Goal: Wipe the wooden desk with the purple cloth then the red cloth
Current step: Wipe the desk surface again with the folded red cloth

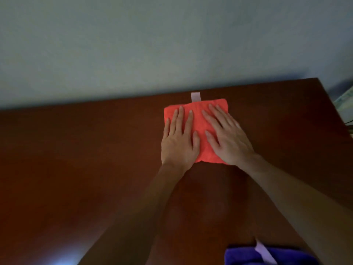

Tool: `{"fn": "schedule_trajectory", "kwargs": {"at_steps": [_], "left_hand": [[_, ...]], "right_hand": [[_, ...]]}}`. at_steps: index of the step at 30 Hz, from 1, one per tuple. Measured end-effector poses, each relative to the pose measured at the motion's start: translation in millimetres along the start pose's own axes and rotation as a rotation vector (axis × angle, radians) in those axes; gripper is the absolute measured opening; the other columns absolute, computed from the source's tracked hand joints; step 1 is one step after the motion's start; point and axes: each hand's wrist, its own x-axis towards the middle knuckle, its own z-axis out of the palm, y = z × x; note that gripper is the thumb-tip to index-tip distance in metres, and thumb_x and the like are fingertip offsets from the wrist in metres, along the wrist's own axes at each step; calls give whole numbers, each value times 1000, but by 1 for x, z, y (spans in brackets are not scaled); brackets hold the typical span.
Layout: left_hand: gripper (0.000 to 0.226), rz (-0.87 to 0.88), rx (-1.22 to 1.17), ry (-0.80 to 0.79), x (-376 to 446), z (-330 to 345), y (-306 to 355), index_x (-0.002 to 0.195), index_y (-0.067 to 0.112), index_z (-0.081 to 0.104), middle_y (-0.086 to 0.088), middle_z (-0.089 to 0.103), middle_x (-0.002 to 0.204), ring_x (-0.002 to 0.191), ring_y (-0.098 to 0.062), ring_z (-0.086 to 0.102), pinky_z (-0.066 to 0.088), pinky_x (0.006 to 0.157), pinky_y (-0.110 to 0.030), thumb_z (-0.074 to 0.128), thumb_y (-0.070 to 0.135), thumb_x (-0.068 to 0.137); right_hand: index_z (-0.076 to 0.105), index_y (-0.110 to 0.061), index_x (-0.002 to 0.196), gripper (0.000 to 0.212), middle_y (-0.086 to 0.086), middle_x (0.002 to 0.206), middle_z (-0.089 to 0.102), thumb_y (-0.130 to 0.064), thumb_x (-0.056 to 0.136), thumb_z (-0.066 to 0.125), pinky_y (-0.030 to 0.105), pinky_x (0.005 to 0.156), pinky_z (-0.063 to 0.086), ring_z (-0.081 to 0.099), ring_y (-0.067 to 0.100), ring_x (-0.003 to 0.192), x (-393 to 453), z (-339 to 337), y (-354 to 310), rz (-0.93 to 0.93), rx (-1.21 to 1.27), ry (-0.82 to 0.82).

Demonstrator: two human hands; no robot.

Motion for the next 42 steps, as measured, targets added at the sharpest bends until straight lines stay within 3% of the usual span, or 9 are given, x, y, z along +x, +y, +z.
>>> {"fn": "schedule_trajectory", "kwargs": {"at_steps": [4, 9, 21, 28, 36, 42], "left_hand": [[64, 43, 9, -1, 61, 17, 12, 156, 11, 35, -15, 28, 165, 155, -27, 19, 14, 127, -46, 26, 39, 98], [68, 65, 41, -27, 75, 20, 13, 158, 12, 29, -15, 23, 166, 156, -27, 16, 10, 127, -46, 18, 40, 98], [65, 41, 39, -82, -58, 21, 101, 161, 15, 19, -12, 14, 169, 157, -24, 6, 8, 128, -47, 15, 41, 102], [63, 56, 54, -87, -133, 32, 168, 160, 14, 23, -13, 19, 167, 157, -27, 13, 17, 126, -51, 21, 39, 102], [63, 36, 87, -96, -145, 32, 187, 160, 20, 24, -10, 21, 168, 156, -24, 15, 19, 125, -47, 24, 41, 101], [64, 43, 63, -100, -84, 42, 195, 161, 21, 24, -9, 19, 168, 157, -23, 13, 17, 125, -46, 24, 43, 101]], "right_hand": [[37, -15, 159, 63, 10, 167, 33, -46, 104, 33, 45, 125, 28, 26, 24, 157, 43, -2, 46, 2, -35, 26], [36, -15, 159, 62, 11, 166, 33, -44, 105, 32, 45, 125, 28, 28, 26, 156, 48, -1, 53, 8, -54, 46], [32, -17, 161, 60, 7, 170, 26, -43, 108, 30, 45, 127, 26, 19, 21, 159, -108, -28, 53, -2, -47, 17], [34, -19, 160, 60, 6, 170, 27, -44, 106, 35, 44, 125, 29, 21, 20, 158, -208, -49, 69, 33, -31, 24], [33, -21, 161, 59, 4, 171, 25, -43, 106, 38, 43, 125, 29, 19, 18, 159, -229, -57, 76, 36, 20, 52], [29, -22, 162, 60, 3, 171, 23, -44, 107, 35, 42, 127, 26, 16, 17, 160, -181, -63, 120, 8, -3, 42]]}}
